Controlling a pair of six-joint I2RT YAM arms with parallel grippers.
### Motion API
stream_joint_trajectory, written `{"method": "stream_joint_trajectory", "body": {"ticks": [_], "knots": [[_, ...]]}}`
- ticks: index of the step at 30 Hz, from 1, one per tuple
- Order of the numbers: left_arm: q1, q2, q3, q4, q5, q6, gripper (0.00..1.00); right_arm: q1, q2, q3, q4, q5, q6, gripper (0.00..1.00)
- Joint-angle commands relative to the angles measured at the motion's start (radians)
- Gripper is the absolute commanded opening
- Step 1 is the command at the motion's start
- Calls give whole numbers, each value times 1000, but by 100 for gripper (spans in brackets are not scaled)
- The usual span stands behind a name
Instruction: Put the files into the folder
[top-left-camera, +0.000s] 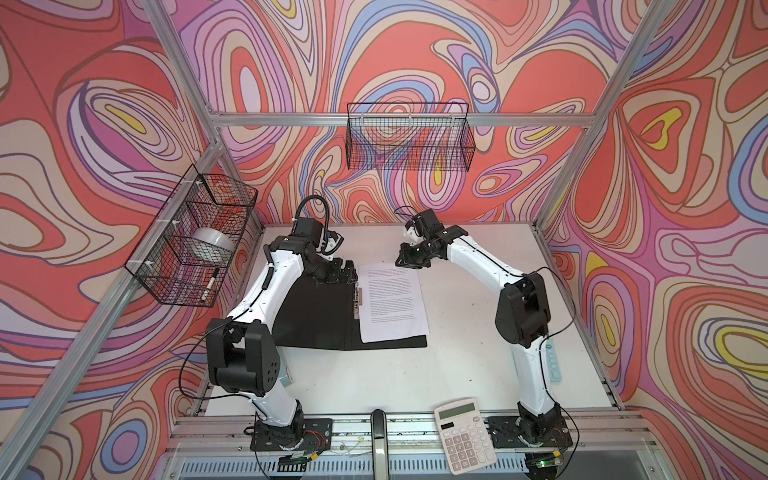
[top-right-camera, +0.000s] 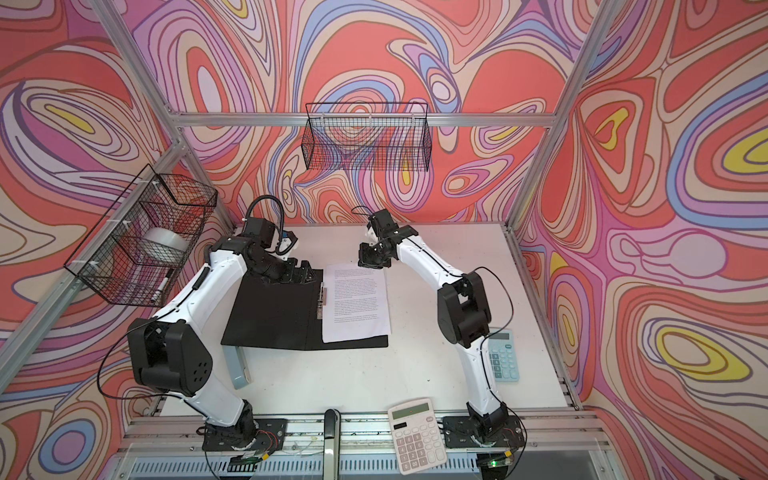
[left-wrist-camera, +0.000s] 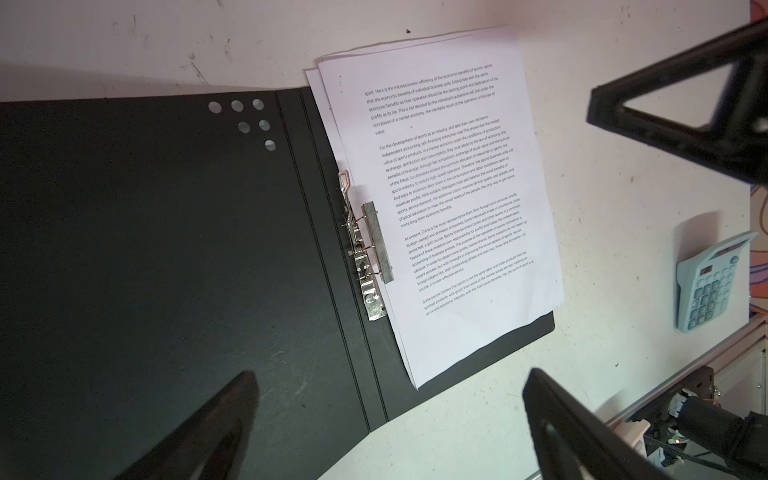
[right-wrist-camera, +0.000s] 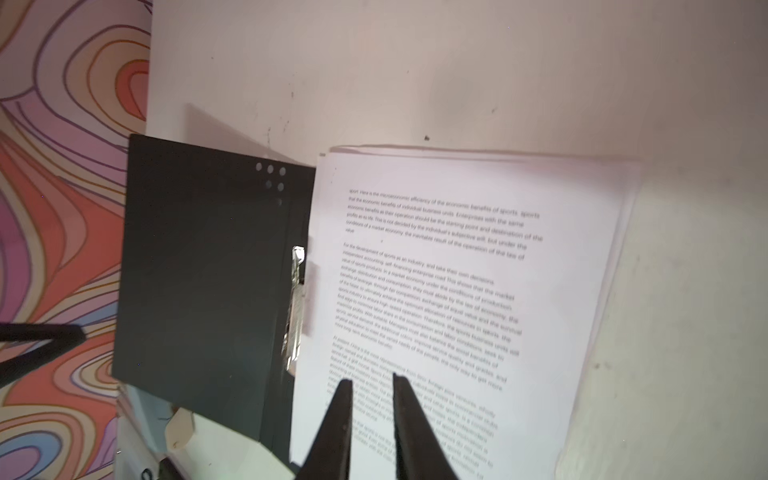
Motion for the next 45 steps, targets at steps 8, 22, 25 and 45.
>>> {"method": "stream_joint_trajectory", "body": {"ticks": [8,22,25,45], "knots": [[-22,95,-71,34,43,11,100,-82,294,230,113,7,-53,19],[-41,201,-47,55,39,4,100,-164,436,321,158,-74,-49,21],[-40,214,-35,44,42,4,100,-166,455,350,106,-72,-70,21],[-41,250,-15,21,58,-11,100,-186,356,267,-59,-66,-169,6]]}}
